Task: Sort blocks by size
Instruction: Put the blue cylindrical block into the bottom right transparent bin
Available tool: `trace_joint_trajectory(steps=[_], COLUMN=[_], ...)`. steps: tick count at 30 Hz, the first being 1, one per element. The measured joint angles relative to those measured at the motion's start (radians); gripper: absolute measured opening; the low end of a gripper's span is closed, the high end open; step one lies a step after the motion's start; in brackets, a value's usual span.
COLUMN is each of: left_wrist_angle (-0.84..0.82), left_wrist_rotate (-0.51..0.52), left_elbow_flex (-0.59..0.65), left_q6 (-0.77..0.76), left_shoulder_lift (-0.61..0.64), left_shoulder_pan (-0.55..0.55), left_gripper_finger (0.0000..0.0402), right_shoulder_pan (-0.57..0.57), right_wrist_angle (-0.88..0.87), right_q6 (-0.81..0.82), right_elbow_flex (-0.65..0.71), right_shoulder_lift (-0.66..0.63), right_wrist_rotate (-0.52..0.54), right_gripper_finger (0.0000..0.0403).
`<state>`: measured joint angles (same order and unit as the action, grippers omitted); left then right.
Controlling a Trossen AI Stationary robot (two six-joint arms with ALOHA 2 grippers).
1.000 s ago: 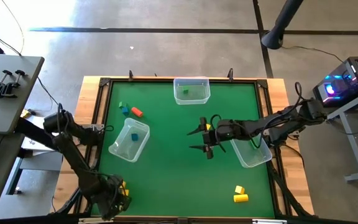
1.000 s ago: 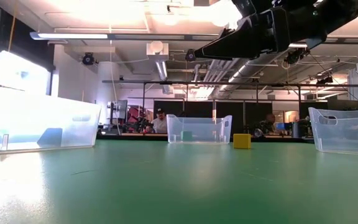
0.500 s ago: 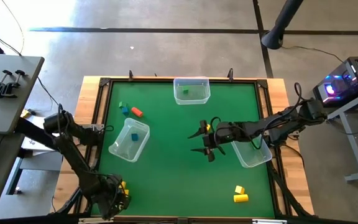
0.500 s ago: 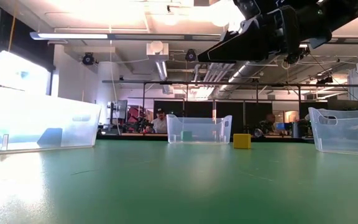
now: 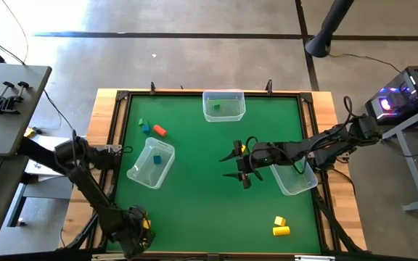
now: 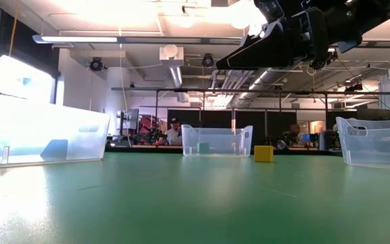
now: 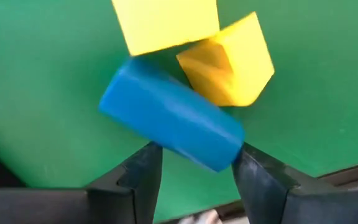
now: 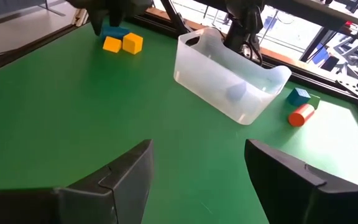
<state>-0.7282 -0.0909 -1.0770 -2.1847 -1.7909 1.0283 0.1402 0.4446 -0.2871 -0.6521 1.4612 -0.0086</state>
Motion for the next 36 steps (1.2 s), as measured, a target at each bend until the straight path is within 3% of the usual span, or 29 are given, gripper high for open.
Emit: trace_joint_trajectory(steps=[9,12,15,19,28,36], left_wrist_angle=[0.013,0.022,0.009,-0.047,-0.085,-0.211], left_wrist_rotate=[-0.015,-0.065,-0.127,-0.131,0.118,0.144], left_elbow_flex=[-0.002,-0.004,-0.03,-0.039,-0.042,-0.042], left_q6=[0.047,0.059,0.084,0.041,-0.071,-0.067], left_shoulder_lift=[-0.028,-0.024,-0.02,-0.001,0.093,0.114], left_shoulder_pan=[0.002,0.001,0.006,0.024,0.079,0.078], left_gripper_finger=[0.014,0.0131,0.013,0.0145,0.0223,0.0235], right_shoulder_pan=[0.0,0.0,0.0,0.0,0.0,0.0], right_wrist_angle=[-0.001,-0.001,-0.001,-0.001,-0.001,-0.003], right_q6=[0.002,0.01,0.017,0.017,0.017,0.017], right_elbow_flex=[0.0,0.0,0.0,0.0,0.0,0.0], right_shoulder_lift=[0.0,0.0,0.0,0.0,0.0,0.0], right_wrist_rotate=[0.0,0.0,0.0,0.0,0.0,0.0], right_gripper_finger=[0.0248,0.0248,0.0248,0.0248,0.0248,0.0248])
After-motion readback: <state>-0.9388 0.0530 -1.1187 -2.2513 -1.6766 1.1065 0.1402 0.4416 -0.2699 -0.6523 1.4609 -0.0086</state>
